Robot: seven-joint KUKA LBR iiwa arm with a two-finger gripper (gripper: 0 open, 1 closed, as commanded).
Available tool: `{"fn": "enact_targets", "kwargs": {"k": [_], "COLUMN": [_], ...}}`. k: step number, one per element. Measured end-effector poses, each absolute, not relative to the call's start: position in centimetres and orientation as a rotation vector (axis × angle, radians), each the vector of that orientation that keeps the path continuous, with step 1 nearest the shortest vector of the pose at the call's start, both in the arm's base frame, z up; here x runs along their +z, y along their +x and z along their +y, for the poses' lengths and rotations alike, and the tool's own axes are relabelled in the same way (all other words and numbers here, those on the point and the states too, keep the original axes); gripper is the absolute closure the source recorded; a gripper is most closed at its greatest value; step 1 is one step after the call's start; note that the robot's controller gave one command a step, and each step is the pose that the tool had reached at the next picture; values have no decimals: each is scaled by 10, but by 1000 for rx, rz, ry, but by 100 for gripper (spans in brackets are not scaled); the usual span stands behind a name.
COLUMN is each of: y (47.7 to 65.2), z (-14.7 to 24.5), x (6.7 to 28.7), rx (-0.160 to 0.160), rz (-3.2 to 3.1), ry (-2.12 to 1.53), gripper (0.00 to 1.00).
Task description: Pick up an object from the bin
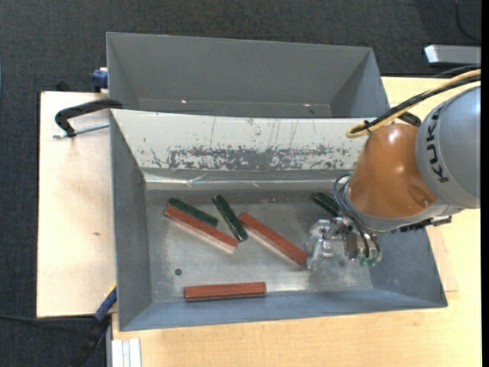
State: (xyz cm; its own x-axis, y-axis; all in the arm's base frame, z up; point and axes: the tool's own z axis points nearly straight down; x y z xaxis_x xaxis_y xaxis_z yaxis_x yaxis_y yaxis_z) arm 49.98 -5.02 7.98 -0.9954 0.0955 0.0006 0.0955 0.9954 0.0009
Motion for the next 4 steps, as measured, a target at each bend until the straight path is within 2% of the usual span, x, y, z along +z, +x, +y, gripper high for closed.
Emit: {"fn": "enact_targets", "kwargs": {"k": [1, 2, 3, 4], "y": [500, 500, 493, 493], "z": [-50, -50, -10, -10], "x": [80, 80, 70, 70], "rx": [-1, -1, -2, -2], "rz": [-3138, -3138, -3132, -3132], "ry": [-150, -149, -244, -244], "gripper": [0, 0, 100, 100]}}
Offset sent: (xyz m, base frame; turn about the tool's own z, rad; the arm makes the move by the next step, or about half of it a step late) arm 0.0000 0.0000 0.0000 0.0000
